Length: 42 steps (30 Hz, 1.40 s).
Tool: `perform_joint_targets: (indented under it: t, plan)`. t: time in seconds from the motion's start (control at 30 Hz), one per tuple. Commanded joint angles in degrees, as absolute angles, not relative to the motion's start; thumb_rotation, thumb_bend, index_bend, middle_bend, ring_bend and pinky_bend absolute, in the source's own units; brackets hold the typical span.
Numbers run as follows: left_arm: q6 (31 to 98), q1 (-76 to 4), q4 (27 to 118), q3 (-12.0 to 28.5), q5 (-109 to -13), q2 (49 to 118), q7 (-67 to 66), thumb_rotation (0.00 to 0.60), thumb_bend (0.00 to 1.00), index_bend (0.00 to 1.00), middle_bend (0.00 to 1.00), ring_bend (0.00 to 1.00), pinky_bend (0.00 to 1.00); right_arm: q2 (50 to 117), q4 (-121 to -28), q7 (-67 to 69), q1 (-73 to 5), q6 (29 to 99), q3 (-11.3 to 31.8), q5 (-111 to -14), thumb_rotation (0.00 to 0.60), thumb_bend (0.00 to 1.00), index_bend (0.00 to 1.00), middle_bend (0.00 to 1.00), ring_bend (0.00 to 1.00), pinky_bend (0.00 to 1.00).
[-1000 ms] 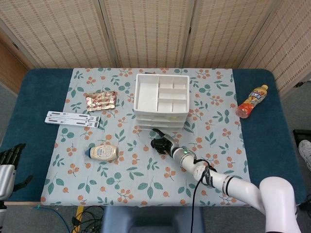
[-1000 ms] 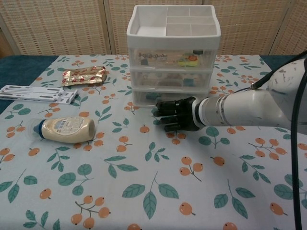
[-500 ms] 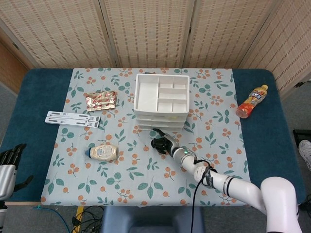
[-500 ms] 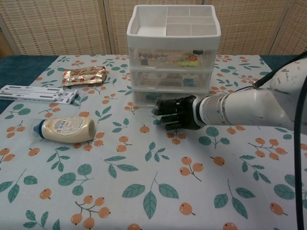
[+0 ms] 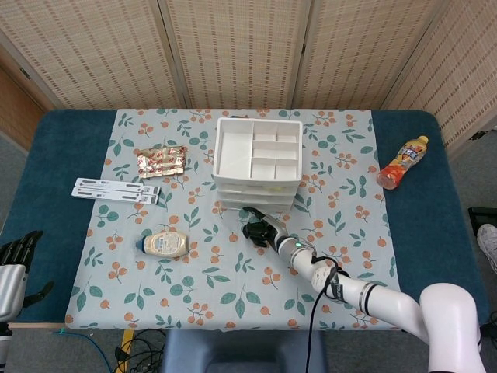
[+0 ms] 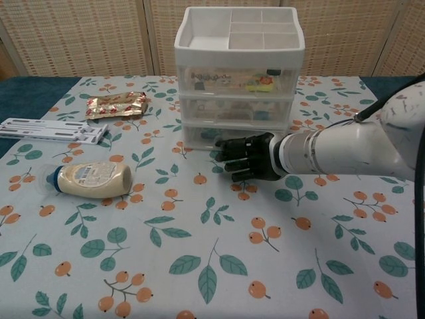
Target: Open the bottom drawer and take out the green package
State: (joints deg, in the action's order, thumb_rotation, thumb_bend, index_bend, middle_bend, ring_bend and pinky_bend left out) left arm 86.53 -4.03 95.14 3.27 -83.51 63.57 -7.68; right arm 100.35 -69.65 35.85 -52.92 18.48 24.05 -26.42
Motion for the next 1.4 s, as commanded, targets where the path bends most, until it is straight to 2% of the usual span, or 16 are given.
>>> perform_joint_targets:
  t: [0.03, 0.8, 0.97, 1.27, 1.4]
  plan:
    - [86.52, -4.03, 95.17, 3.24, -83.54, 63.58, -7.76, 0.6, 0.18, 0.08, 0.13, 0.14, 0.15, 100.07, -70.11, 35.64, -52.73, 18.37, 23.92, -26.53, 0.6, 0.75, 0.11, 0.74, 0.87, 0.96]
    - [86.33, -4.24, 95.18, 3.06, -84.12, 63.98, -7.97, 0.6, 0.18, 0.08, 0.13, 0.14, 0.15, 95.84, -79.41, 33.88, -49.05, 18.88, 20.9, -28.91, 0.6, 0.77, 0.11, 0.73, 0.87, 0.96]
    - [86.39, -4.21, 95.34, 3.06, -84.12, 63.97, -8.11, 0.6, 0.18, 0.08, 0.13, 0.14, 0.15, 94.81, -81.24, 34.01, -47.93, 18.94, 21.02, -29.81, 0.6, 0.77, 0.0, 0.72, 0.87, 0.96]
    - [86.51, -4.24, 95.44, 3.12, -84.23, 63.96, -8.07, 0.6, 0.18, 0.08, 0.13, 0.14, 0.15, 91.8, -86.48, 34.04, -45.35, 18.53, 21.02, -32.23, 0.6, 0.77, 0.0, 0.72, 0.87, 0.96]
    - [86.45, -4.34, 95.55, 3.15, -84.36, 63.97, -8.13, 0.6, 0.18, 0.08, 0.13, 0.14, 0.15, 87.65, -93.69, 32.03, -42.69, 20.46, 21.03, -36.73, 0.6, 0.77, 0.0, 0.71, 0.87, 0.96]
